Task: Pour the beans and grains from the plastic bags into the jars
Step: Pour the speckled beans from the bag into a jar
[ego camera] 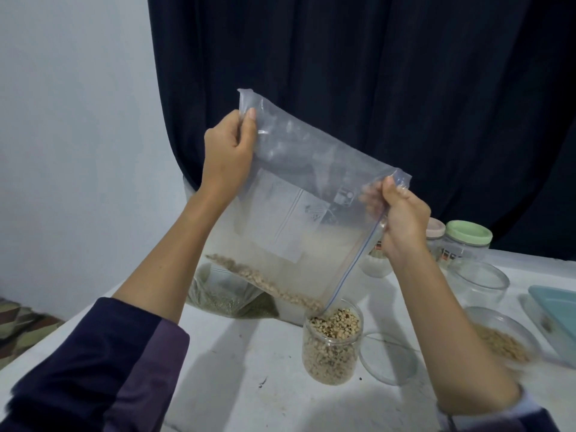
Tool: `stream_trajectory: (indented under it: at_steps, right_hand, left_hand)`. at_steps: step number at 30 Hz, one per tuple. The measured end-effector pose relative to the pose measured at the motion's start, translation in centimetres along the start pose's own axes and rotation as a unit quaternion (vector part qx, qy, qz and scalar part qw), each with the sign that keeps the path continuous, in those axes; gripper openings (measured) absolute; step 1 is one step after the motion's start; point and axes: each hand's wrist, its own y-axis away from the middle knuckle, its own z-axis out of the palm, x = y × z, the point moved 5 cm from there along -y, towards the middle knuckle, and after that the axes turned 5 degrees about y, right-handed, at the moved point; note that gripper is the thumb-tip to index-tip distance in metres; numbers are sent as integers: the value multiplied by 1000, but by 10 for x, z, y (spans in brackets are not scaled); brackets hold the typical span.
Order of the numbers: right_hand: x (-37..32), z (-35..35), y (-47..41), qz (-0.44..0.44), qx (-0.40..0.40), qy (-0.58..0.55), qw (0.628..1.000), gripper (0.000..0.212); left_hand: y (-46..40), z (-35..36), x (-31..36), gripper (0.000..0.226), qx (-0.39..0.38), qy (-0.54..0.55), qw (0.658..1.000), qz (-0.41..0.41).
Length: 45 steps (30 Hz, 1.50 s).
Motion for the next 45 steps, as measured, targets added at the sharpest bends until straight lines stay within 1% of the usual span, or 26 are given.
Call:
stream_trajectory:
  at_steps: [2,5,8,11,13,16,18,20,23,26,29,32,40,43,45]
  right_hand:
    - [0,2,2,5,-18,-6,1000,20]
    - [0,-2,3,5,4,-9,1000,20]
    - [1,1,5,7,-17,-4,1000,21]
    - [2,-4,5,9,16,-3,1000,20]
    - [3,-5,5,13,14,1,1000,20]
    - [5,-5,4,11,23,-6,1000,20]
    - [5,-4,5,10,26,-8,1000,21]
    - [5,-2,5,11,20,-1,1000,21]
    - [5,-6,4,12,42,-15,999,21]
    - [4,-6,5,14,39,-21,999,21]
    - [6,-7,5,11,52,-30,998,22]
    - [5,-7,6,15,48,-30,998,22]
    - [3,-6,7,9,50,-25,998,21]
    - [2,-6,7,12,43,-20,999,21]
    - [3,-6,6,13,42,-26,999,20]
  left_hand:
    - [0,1,1,42,-2,-3,1000,1]
    - [-1,2,2,42,-2,-4,1000,6]
    - [0,3,2,42,-8,-9,1000,3]
    - [1,6,0,43,-24,-12,1000,-4]
    - [2,6,0,43,-32,-19,999,-6]
    - [3,5,-1,40,-18,-14,1000,-3]
    - [4,9,0,39,-39,-23,999,-3]
    - [3,10,2,40,-38,-20,999,1]
    - [2,10,5,42,-35,-22,999,2]
    - [3,9,3,43,-27,-13,1000,3]
    - [6,12,2,44,-43,-17,999,8]
    - [4,10,3,41,-26,-7,1000,6]
    - [1,9,6,39,-29,-5,1000,0]
    - [0,8,6,40,-54,-17,998,-7]
    - [-3,4,4,39,-54,-29,998,-13]
